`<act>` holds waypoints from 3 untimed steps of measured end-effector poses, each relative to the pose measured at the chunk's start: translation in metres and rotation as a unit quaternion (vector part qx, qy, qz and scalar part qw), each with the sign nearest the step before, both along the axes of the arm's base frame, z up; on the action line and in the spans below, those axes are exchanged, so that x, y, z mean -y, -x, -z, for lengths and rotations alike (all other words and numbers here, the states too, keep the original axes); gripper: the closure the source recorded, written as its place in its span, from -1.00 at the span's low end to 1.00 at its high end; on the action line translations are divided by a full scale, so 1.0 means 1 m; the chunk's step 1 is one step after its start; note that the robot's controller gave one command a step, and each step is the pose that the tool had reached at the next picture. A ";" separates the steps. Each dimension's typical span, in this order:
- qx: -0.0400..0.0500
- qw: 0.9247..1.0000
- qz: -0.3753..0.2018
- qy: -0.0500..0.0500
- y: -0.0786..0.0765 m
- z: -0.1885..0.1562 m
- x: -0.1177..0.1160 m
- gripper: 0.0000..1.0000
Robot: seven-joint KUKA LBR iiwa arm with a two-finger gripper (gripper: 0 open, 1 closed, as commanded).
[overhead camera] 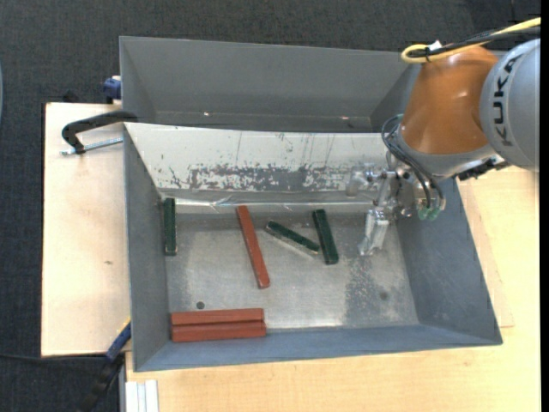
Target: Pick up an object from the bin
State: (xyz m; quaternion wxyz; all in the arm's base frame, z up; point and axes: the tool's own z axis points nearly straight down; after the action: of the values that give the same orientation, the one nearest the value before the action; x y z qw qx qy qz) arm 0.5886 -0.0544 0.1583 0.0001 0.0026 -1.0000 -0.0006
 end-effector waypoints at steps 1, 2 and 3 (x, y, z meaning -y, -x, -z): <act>0.001 0.998 -0.057 0.000 0.000 0.022 -0.048 -1.00; 0.004 0.988 -0.151 -0.002 0.003 0.066 -0.042 -1.00; 0.003 1.000 0.011 0.000 -0.005 0.087 -0.059 1.00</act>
Offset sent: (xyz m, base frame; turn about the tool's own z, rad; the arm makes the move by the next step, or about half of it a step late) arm -0.0080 0.0153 -0.0883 -0.3252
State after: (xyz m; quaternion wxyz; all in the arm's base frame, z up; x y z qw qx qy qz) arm 0.5932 0.0044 0.0710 -0.0030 -0.0084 -1.0000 -0.0007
